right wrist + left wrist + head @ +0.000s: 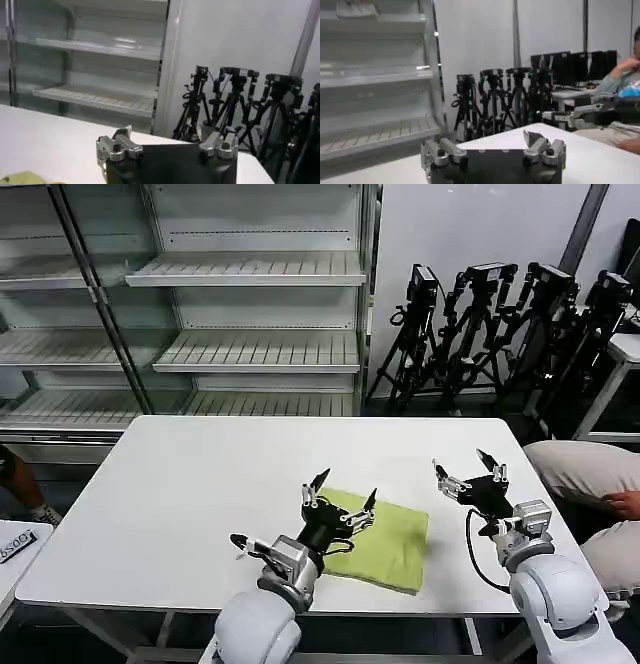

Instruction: Fold and organize the clothes.

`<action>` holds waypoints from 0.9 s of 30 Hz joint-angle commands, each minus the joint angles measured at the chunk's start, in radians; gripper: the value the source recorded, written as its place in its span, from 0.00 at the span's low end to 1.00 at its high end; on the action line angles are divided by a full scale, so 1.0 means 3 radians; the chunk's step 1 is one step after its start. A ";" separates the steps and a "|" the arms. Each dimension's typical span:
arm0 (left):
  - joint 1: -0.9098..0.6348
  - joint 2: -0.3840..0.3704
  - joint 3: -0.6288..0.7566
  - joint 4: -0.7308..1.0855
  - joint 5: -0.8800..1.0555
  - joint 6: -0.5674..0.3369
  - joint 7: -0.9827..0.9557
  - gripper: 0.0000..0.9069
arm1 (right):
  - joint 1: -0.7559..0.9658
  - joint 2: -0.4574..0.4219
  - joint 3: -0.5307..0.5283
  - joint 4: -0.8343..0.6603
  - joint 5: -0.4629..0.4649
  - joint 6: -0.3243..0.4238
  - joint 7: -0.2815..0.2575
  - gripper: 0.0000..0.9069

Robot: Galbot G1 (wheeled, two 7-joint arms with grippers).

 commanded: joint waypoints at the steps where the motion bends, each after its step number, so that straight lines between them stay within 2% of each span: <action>1: -0.0007 0.0353 -0.1011 0.0202 -0.0117 -0.0268 0.0031 1.00 | -0.0016 -0.0111 0.0128 -0.0139 -0.0069 0.0115 -0.0110 1.00; 5: 0.0068 0.0525 -0.1565 0.0470 -0.0099 -0.0518 0.0162 1.00 | 0.0031 -0.0186 0.0190 -0.0302 -0.0074 0.0182 -0.0150 1.00; 8: 0.0097 0.0614 -0.1790 0.0615 -0.0095 -0.0741 0.0388 1.00 | 0.0039 -0.0173 0.0210 -0.0382 -0.0085 0.0267 -0.0126 1.00; 10: 0.0098 0.0635 -0.1806 0.0649 -0.0091 -0.0816 0.0443 1.00 | 0.0026 -0.0165 0.0221 -0.0390 -0.0141 0.0272 -0.0133 1.00; 12: 0.0088 0.0632 -0.1798 0.0708 -0.0081 -0.0986 0.0531 1.00 | -0.0013 -0.0137 0.0244 -0.0424 -0.0253 0.0413 -0.0165 1.00; 15: 0.0047 0.0596 -0.1742 0.0746 -0.0011 -0.1092 0.0567 1.00 | -0.0052 -0.0144 0.0265 -0.0484 -0.0249 0.0596 -0.0245 1.00; 18: 0.0001 0.0523 -0.1677 0.0776 0.0112 -0.1215 0.0590 1.00 | -0.0058 -0.0149 0.0287 -0.0547 -0.0217 0.0778 -0.0251 1.00; 22: -0.0037 0.0422 -0.1616 0.0799 0.0205 -0.1315 0.0595 1.00 | -0.0062 -0.0175 0.0304 -0.0612 -0.0185 0.0901 -0.0266 1.00; 27: -0.0043 0.0347 -0.1594 0.0849 0.0349 -0.1425 0.0621 1.00 | -0.0033 -0.0191 0.0250 -0.0655 -0.0196 0.0926 -0.0281 1.00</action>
